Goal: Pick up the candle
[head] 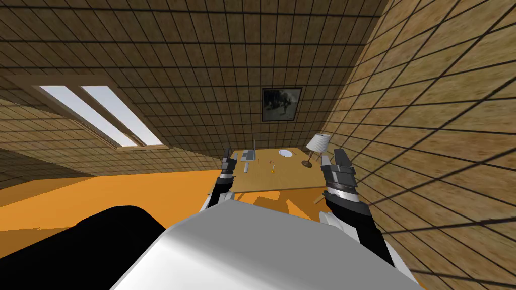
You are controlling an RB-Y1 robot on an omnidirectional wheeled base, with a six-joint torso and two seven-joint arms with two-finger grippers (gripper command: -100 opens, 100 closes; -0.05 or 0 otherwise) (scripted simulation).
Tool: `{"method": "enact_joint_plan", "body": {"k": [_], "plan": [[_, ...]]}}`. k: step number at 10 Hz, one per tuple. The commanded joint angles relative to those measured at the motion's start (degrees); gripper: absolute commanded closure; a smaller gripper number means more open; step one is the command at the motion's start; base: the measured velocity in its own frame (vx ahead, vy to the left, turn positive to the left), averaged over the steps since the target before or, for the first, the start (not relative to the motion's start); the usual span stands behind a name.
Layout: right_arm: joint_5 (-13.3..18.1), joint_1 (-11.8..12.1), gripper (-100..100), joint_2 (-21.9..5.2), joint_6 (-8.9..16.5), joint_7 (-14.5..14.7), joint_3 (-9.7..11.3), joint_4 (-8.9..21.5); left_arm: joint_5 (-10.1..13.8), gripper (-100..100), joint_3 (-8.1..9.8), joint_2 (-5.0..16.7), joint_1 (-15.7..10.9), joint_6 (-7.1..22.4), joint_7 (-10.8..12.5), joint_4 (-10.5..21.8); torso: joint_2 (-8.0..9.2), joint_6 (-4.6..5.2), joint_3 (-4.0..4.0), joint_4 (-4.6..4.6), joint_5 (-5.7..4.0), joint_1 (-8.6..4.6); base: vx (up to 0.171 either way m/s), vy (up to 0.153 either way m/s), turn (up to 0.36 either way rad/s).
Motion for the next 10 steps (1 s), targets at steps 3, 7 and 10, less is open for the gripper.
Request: {"method": "enact_joint_plan", "body": {"k": [3, 7, 10], "plan": [[1.0, 0.4, -100, -3.3, 1.3, -0.6, 1.3, 3.2, 0.0, 0, 0.00, 0.0, 0.0, 0.0, 0.0, 0.0, 0.05, -0.03, 0.03, 0.01, -0.03, -0.15, -0.018, -0.033, 0.263], [2.4, 1.1, -100, -7.6, 3.1, -1.4, 3.2, 8.0, 0.0, 0, 0.00, 0.0, 0.0, 0.0, 0.0, 0.0, 0.05, -0.02, 0.03, 0.01, -0.04, -0.17, -0.021, -0.036, 0.278], [3.6, 1.7, -100, -11.7, 4.8, -2.1, 5.0, 12.8, 0.0, 0, 0.00, 0.0, 0.0, 0.0, 0.0, 0.0, 0.08, -0.02, 0.05, 0.02, -0.04, -0.16, -0.032, -0.035, 0.384]]}}
